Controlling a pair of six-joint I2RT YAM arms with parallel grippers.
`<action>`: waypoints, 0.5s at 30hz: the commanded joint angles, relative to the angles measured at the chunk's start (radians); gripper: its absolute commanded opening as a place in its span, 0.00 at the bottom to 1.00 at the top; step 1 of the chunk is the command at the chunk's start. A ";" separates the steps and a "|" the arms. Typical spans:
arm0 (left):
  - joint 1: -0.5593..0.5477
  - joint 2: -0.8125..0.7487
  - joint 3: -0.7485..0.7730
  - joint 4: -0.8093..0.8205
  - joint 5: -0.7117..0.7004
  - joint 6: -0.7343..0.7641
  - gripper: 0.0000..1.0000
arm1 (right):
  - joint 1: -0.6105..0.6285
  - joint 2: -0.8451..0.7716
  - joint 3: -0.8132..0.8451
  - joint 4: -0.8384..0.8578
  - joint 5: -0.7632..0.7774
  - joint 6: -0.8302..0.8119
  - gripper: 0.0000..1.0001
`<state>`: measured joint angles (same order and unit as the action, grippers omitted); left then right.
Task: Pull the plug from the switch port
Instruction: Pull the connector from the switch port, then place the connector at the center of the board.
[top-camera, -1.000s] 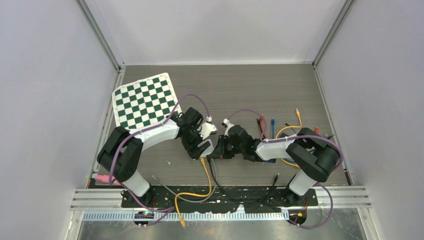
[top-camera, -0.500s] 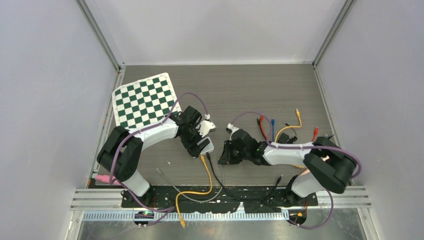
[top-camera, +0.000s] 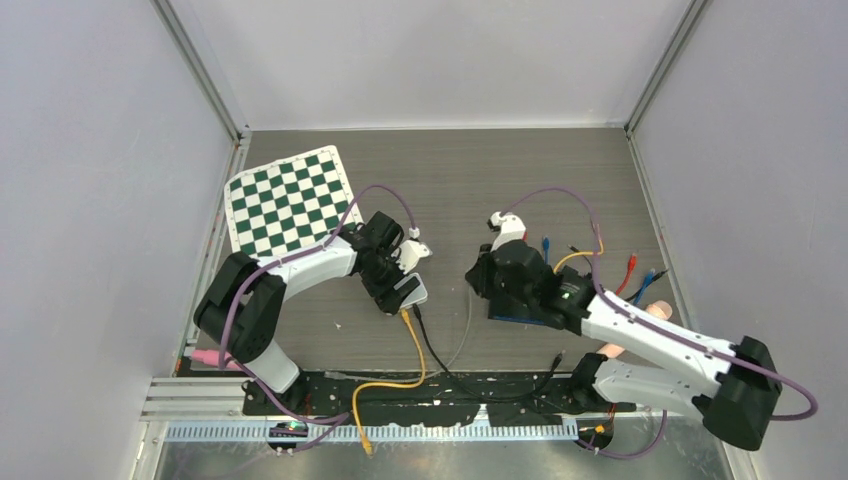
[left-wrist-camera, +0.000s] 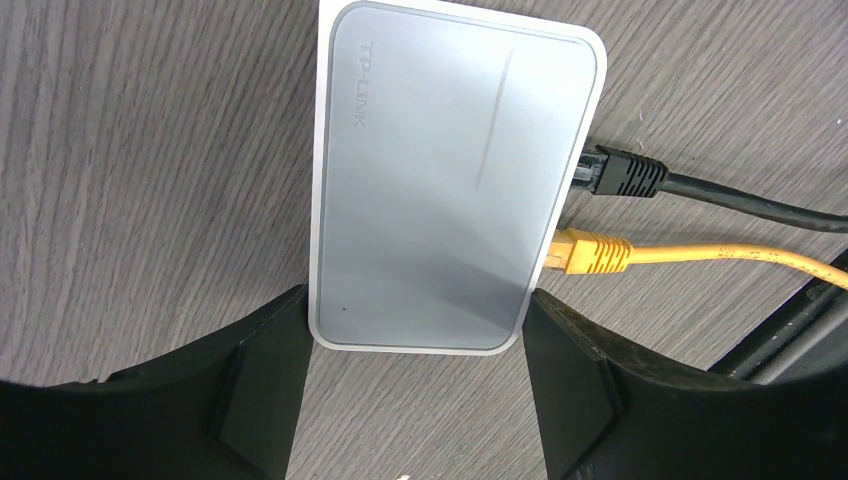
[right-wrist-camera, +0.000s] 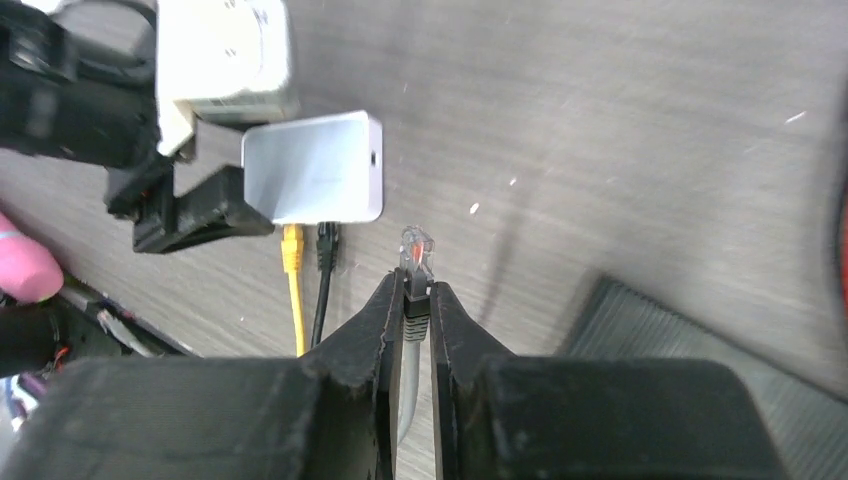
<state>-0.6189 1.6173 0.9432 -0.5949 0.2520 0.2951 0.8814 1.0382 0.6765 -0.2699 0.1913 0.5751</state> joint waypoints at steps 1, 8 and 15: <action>0.008 0.015 -0.007 0.009 -0.014 -0.001 0.65 | -0.006 -0.137 0.137 -0.088 0.214 -0.133 0.05; 0.007 0.019 -0.004 0.007 -0.014 0.000 0.66 | -0.006 -0.286 0.435 -0.202 0.268 -0.410 0.05; 0.007 0.021 -0.004 0.004 -0.012 0.001 0.66 | -0.006 -0.287 0.719 -0.356 -0.038 -0.568 0.05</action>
<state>-0.6189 1.6176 0.9432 -0.5949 0.2512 0.2951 0.8791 0.7437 1.2804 -0.5171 0.3199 0.1314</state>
